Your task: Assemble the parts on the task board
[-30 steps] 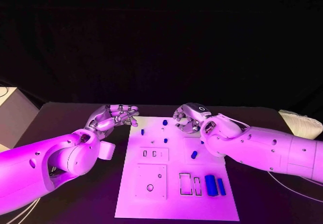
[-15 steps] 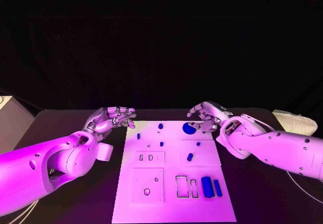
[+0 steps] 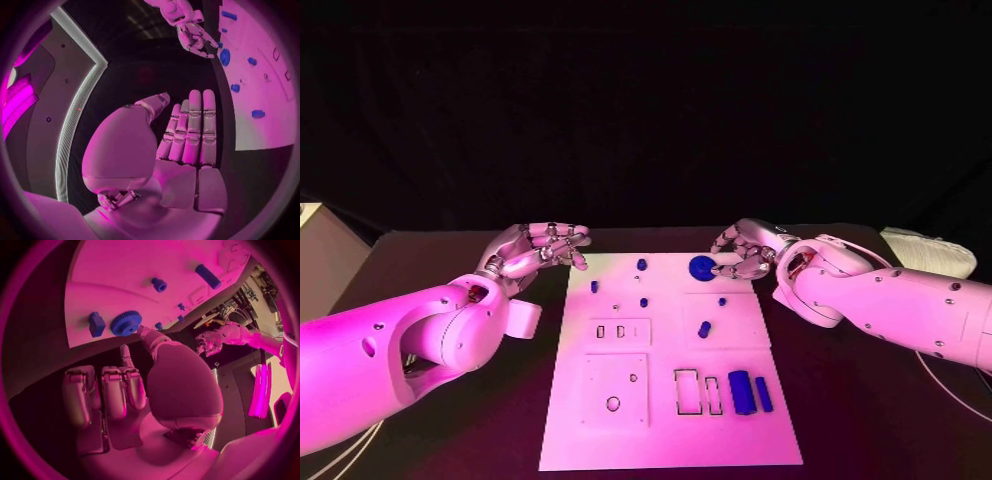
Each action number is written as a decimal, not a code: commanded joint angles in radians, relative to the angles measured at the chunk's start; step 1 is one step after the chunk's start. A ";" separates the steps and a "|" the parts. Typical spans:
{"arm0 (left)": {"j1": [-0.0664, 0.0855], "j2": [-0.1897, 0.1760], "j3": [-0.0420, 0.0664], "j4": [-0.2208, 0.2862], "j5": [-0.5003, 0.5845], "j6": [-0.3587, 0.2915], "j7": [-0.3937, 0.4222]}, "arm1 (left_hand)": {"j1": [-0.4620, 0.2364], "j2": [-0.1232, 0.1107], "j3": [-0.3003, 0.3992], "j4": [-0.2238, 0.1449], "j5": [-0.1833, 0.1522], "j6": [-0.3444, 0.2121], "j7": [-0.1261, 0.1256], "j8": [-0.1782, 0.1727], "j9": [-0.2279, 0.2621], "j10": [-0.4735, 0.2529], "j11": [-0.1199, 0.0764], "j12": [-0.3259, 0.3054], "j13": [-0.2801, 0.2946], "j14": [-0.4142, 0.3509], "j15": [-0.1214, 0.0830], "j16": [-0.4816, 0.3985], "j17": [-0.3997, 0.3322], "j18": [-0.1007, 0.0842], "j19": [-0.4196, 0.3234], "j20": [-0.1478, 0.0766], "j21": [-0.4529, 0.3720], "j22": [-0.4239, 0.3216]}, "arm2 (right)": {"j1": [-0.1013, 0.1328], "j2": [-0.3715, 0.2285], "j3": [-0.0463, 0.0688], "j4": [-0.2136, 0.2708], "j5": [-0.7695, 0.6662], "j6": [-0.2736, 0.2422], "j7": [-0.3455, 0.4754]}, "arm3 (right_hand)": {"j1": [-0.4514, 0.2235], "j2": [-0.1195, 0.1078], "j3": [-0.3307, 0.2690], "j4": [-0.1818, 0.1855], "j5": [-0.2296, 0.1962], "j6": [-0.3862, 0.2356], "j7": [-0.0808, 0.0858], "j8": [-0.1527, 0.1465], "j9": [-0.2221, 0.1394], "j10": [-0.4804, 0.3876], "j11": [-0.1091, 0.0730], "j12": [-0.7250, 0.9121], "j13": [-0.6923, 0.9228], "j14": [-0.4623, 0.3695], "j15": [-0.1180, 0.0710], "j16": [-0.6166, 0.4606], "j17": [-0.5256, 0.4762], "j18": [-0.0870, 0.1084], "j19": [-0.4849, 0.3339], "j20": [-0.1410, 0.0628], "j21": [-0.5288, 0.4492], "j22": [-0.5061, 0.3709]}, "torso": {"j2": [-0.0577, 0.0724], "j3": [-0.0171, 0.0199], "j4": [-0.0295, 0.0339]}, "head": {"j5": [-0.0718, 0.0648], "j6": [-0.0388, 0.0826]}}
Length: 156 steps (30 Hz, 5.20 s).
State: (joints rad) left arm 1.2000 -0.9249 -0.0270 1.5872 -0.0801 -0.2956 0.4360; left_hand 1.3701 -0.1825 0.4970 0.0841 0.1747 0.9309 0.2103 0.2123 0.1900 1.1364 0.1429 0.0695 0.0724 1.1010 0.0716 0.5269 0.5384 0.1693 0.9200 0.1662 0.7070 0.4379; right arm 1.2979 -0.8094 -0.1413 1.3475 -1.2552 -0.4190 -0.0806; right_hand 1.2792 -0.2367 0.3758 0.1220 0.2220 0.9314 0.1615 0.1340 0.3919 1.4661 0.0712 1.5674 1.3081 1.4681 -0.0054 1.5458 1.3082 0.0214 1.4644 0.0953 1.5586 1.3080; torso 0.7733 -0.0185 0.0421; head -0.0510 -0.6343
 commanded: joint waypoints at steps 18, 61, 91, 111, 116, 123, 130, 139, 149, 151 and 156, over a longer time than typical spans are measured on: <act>0.001 0.004 0.001 -0.002 -0.009 0.024 -0.002 | -0.002 0.004 -0.001 -0.003 -0.004 -0.004 0.000 -0.002 0.001 -0.007 -0.001 0.006 0.000 0.009 -0.001 0.007 0.002 0.011 -0.005 0.000 0.007 0.002 | 0.000 0.051 0.001 -0.031 0.023 0.046 -0.126 | 0.004 0.013 -0.030 0.012 0.007 -0.006 -0.001 0.003 -0.002 0.105 0.006 0.003 0.263 0.090 0.008 0.008 0.200 -0.021 0.106 0.009 0.012 0.263 | -0.001 -0.0010 -0.0007 | 0.006 -0.015; 0.001 -0.003 0.001 0.005 -0.009 0.026 -0.009 | -0.003 0.004 0.000 -0.003 -0.004 -0.005 0.001 -0.002 0.001 -0.007 0.000 0.006 0.000 0.008 -0.001 0.010 0.004 0.011 -0.006 0.000 0.011 0.005 | -0.013 0.112 -0.001 -0.059 -0.133 0.046 -0.175 | 0.059 0.035 -0.021 0.004 0.004 0.020 -0.006 0.021 -0.001 0.105 0.002 0.003 0.263 0.090 0.005 0.010 0.203 -0.021 0.106 0.009 0.012 0.263 | 0.000 -0.0001 -0.0029 | 0.015 -0.031; 0.001 -0.002 0.001 0.007 -0.011 0.028 -0.010 | -0.002 0.006 0.002 -0.004 -0.004 -0.005 0.000 -0.002 0.001 -0.008 0.000 0.007 0.000 0.004 -0.001 0.012 0.005 0.011 -0.010 0.000 0.016 0.009 | -0.011 0.122 -0.001 0.068 -0.303 -0.129 -0.194 | 0.061 0.036 0.026 0.008 0.025 0.085 -0.030 0.047 0.001 0.105 -0.019 0.003 0.263 0.090 -0.013 0.010 0.204 -0.021 0.106 -0.007 0.012 0.263 | -0.001 -0.0005 -0.0019 | 0.018 -0.023; 0.001 0.000 0.001 0.012 -0.011 0.029 -0.010 | -0.001 0.007 0.003 -0.005 -0.004 -0.004 0.000 -0.001 0.002 -0.007 -0.001 0.007 0.000 0.002 -0.001 0.014 0.006 0.011 -0.012 -0.001 0.020 0.011 | -0.017 0.235 -0.004 0.038 -0.312 -0.100 -0.189 | 0.058 0.032 0.031 0.010 0.025 0.078 -0.029 0.041 -0.002 0.105 -0.019 0.003 0.263 0.090 -0.014 0.010 0.204 -0.021 0.106 -0.009 0.012 0.263 | 0.000 -0.0010 0.0000 | 0.026 -0.032; 0.001 -0.001 0.001 0.012 -0.011 0.028 -0.011 | -0.001 0.007 0.003 -0.005 -0.004 -0.004 0.000 -0.001 0.002 -0.007 -0.001 0.007 0.000 0.002 -0.001 0.014 0.006 0.011 -0.012 -0.001 0.020 0.011 | -0.019 0.252 -0.005 0.022 -0.312 -0.088 -0.194 | 0.058 0.032 0.031 0.010 0.025 0.078 -0.029 0.041 -0.002 0.105 -0.019 0.003 0.263 0.090 -0.014 0.010 0.204 -0.021 0.106 -0.009 0.012 0.263 | 0.001 -0.0001 0.0003 | 0.027 -0.033; 0.002 -0.003 0.001 0.013 -0.011 0.027 -0.011 | -0.001 0.007 0.003 -0.005 -0.004 -0.004 0.000 -0.001 0.002 -0.007 -0.001 0.007 0.000 0.002 -0.001 0.014 0.006 0.011 -0.012 -0.001 0.020 0.011 | -0.024 0.269 -0.008 0.009 -0.312 -0.078 -0.198 | 0.056 0.031 0.033 0.010 0.024 0.075 -0.027 0.039 -0.004 0.105 -0.019 0.003 0.263 0.090 -0.013 0.009 0.202 -0.021 0.106 -0.009 0.012 0.263 | 0.002 0.0004 0.0002 | 0.027 -0.036; 0.002 -0.003 0.001 0.013 -0.011 0.027 -0.012 | -0.001 0.007 0.003 -0.005 -0.004 -0.004 0.000 -0.001 0.002 -0.007 -0.001 0.007 0.000 0.002 -0.001 0.014 0.006 0.011 -0.012 -0.001 0.020 0.011 | -0.033 0.282 -0.009 0.001 -0.312 -0.070 -0.199 | 0.056 0.031 0.034 0.010 0.022 0.074 -0.027 0.038 -0.004 0.105 -0.018 0.003 0.263 0.090 -0.013 0.009 0.202 -0.021 0.106 -0.009 0.012 0.263 | 0.002 0.0009 -0.0001 | 0.030 -0.040; 0.002 -0.003 0.001 0.013 -0.010 0.027 -0.012 | -0.001 0.007 0.003 -0.005 -0.004 -0.004 0.000 -0.001 0.002 -0.007 -0.001 0.007 0.000 0.002 -0.001 0.014 0.006 0.011 -0.012 -0.001 0.020 0.011 | -0.041 0.294 -0.011 -0.013 -0.314 -0.056 -0.210 | 0.056 0.031 0.035 0.010 0.022 0.073 -0.027 0.037 -0.005 0.105 -0.018 0.003 0.263 0.090 -0.013 0.009 0.202 -0.021 0.106 -0.009 0.012 0.263 | 0.001 0.0015 -0.0022 | 0.033 -0.044; 0.002 -0.002 0.001 0.017 -0.010 0.029 -0.014 | -0.001 0.007 0.003 -0.005 -0.004 -0.004 0.000 -0.001 0.002 -0.007 -0.001 0.007 0.000 0.002 -0.001 0.014 0.006 0.011 -0.012 -0.001 0.020 0.011 | -0.042 0.310 -0.012 -0.037 -0.336 -0.045 -0.223 | 0.057 0.029 0.037 0.009 0.020 0.072 -0.027 0.036 -0.005 0.105 -0.018 0.003 0.263 0.090 -0.013 0.009 0.202 -0.021 0.106 -0.009 0.012 0.263 | -0.001 0.0005 -0.0008 | 0.026 -0.046; 0.002 -0.002 0.001 0.018 -0.010 0.030 -0.015 | -0.001 0.007 0.003 -0.005 -0.004 -0.004 0.000 -0.001 0.002 -0.007 -0.001 0.007 0.000 0.002 -0.001 0.014 0.006 0.011 -0.012 -0.001 0.020 0.011 | -0.042 0.312 -0.012 -0.042 -0.339 -0.045 -0.224 | 0.057 0.029 0.037 0.009 0.020 0.072 -0.026 0.036 -0.006 0.105 -0.018 0.003 0.263 0.090 -0.013 0.009 0.202 -0.021 0.106 -0.009 0.012 0.263 | -0.001 0.0004 -0.0006 | 0.025 -0.045; 0.002 -0.003 0.001 0.019 -0.010 0.029 -0.016 | -0.001 0.006 0.003 -0.006 -0.004 -0.005 0.000 -0.001 0.002 -0.008 -0.001 0.007 0.000 0.000 -0.001 0.016 0.007 0.011 -0.015 -0.001 0.023 0.014 | -0.042 0.321 -0.012 -0.052 -0.345 -0.041 -0.222 | 0.054 0.026 0.038 0.010 0.018 0.070 -0.025 0.033 -0.007 0.105 -0.016 0.003 0.263 0.089 -0.012 0.009 0.200 -0.021 0.106 -0.009 0.012 0.263 | 0.000 0.0010 -0.0032 | 0.024 -0.044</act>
State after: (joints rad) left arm 1.2004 -0.9286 -0.0270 1.6028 -0.0877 -0.2834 0.4165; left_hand 1.3700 -0.1825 0.4998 0.0813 0.1747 0.9309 0.2103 0.2123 0.1909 1.1365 0.1430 0.0734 0.0724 1.1008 0.0717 0.5362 0.5448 0.1693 0.9127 0.1664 0.7270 0.4507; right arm 1.2577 -0.4891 -0.1516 1.3004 -1.5774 -0.4867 -0.2934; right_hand 1.3270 -0.2164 0.4089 0.1312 0.2375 0.9986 0.1336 0.1686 0.3857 1.4663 0.0566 1.5673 1.3081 1.4683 -0.0128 1.5529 1.3079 0.0068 1.4679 0.0914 1.5663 1.3078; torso 0.7725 -0.0180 0.0403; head -0.0269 -0.6788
